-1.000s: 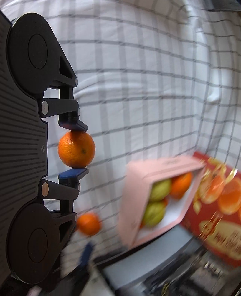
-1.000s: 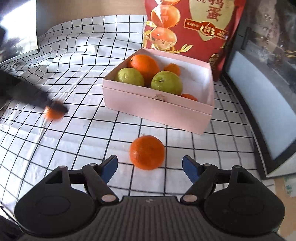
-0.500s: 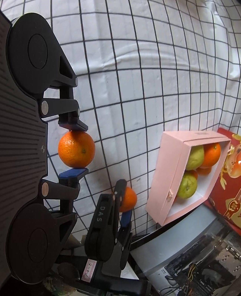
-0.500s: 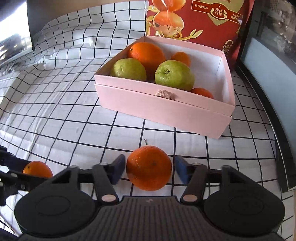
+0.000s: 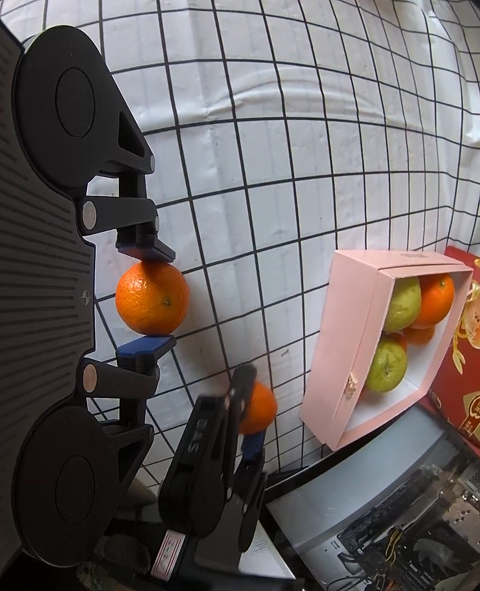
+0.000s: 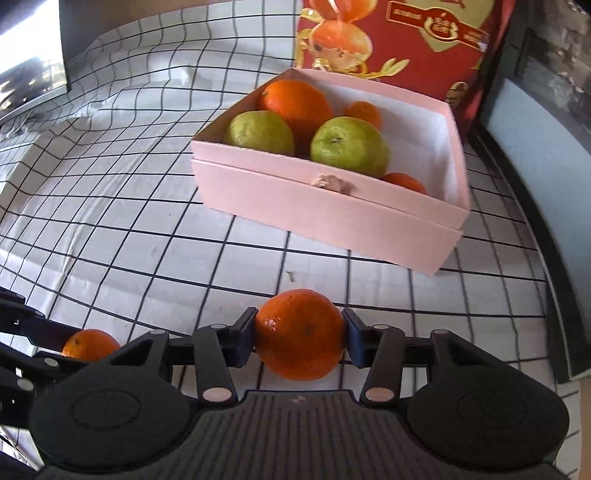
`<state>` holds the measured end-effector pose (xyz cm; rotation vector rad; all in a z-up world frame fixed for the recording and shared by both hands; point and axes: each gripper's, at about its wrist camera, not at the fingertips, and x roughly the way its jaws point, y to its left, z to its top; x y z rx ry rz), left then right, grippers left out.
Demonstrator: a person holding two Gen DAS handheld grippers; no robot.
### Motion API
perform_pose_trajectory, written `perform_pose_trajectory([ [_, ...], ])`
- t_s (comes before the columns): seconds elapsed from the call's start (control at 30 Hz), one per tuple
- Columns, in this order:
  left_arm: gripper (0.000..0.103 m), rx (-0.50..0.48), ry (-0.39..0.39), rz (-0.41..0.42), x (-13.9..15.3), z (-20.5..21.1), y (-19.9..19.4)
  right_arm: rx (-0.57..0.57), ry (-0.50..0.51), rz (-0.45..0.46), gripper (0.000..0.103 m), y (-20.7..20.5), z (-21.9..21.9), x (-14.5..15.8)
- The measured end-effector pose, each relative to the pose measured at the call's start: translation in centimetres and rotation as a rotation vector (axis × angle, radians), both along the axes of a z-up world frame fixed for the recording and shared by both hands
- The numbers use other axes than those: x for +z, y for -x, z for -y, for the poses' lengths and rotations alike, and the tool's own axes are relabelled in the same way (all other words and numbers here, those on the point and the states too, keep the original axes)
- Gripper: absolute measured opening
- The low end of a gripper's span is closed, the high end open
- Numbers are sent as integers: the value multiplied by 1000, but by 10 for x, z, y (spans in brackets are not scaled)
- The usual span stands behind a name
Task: Organize fruits
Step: 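Lower the tangerine into the pink box with the left tool while the right tool drops the orange in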
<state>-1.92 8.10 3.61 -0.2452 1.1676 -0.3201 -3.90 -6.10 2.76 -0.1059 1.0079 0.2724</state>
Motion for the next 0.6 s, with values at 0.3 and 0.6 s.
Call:
perform_pose_trajectory([
  [0.3, 48, 20, 10, 22, 13, 2, -18, -94, -14, -1, 48, 10, 45, 27],
  [0.6, 48, 35, 39, 306, 114, 25, -93, -114, -46, 184, 48, 16, 76, 103],
])
